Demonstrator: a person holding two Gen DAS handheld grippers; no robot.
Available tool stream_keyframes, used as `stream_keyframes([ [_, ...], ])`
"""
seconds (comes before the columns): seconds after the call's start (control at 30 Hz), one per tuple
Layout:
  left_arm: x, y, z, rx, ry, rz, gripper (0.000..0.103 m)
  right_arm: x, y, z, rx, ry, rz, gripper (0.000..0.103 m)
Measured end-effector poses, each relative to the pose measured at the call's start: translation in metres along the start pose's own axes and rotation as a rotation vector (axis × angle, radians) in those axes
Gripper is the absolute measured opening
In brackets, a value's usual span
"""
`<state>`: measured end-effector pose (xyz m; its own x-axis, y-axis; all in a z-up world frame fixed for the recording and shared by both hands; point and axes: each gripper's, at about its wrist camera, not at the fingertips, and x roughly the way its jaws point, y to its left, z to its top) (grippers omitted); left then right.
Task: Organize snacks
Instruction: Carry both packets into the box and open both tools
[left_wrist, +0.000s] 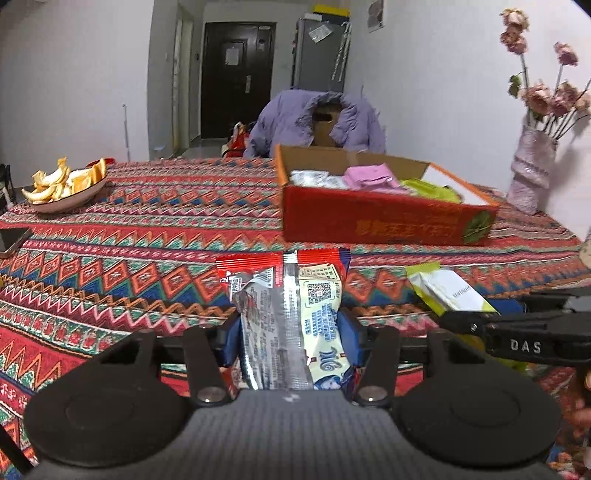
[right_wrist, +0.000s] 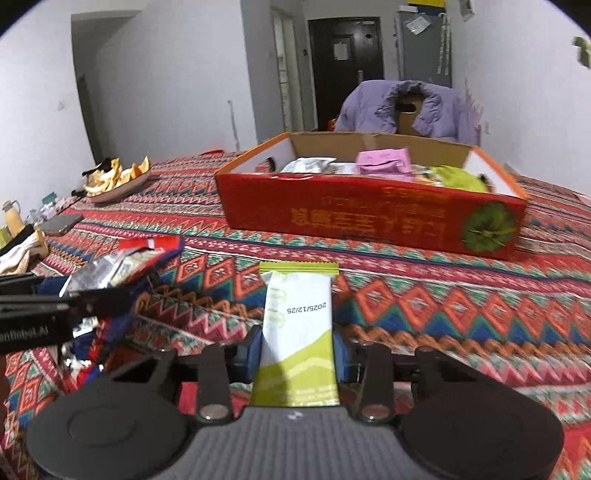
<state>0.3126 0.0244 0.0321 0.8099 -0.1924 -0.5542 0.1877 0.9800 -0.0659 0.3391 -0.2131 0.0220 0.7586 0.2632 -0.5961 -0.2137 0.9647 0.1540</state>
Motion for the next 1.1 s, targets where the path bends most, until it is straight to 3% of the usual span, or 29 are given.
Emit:
stream_keyframes([
  [0.37, -0.027, -0.062, -0.004, 0.039, -0.034, -0.068, 0.053, -0.075, -0.057, -0.033, 0.094, -0.097, -0.056, 0.037],
  [0.53, -0.026, -0.078, 0.008, 0.053, -0.036, -0.082, 0.053, -0.086, -0.082, -0.032, 0.16, -0.127, -0.008, 0.037],
  [0.67, -0.014, -0.074, 0.047, 0.014, -0.06, -0.102, 0.053, -0.087, -0.093, -0.002, 0.15, -0.161, 0.051, 0.037],
  [0.83, 0.032, -0.073, 0.111, -0.005, -0.076, -0.056, 0.053, -0.066, -0.104, 0.065, 0.12, -0.227, 0.112, 0.037],
  [0.97, 0.096, -0.078, 0.165, -0.013, -0.054, -0.017, 0.053, -0.016, -0.118, 0.12, 0.114, -0.222, 0.082, 0.037],
  [1.1, 0.161, -0.08, 0.194, -0.02, -0.012, 0.025, 0.053, 0.046, -0.132, 0.156, 0.145, -0.152, 0.042, 0.037],
])
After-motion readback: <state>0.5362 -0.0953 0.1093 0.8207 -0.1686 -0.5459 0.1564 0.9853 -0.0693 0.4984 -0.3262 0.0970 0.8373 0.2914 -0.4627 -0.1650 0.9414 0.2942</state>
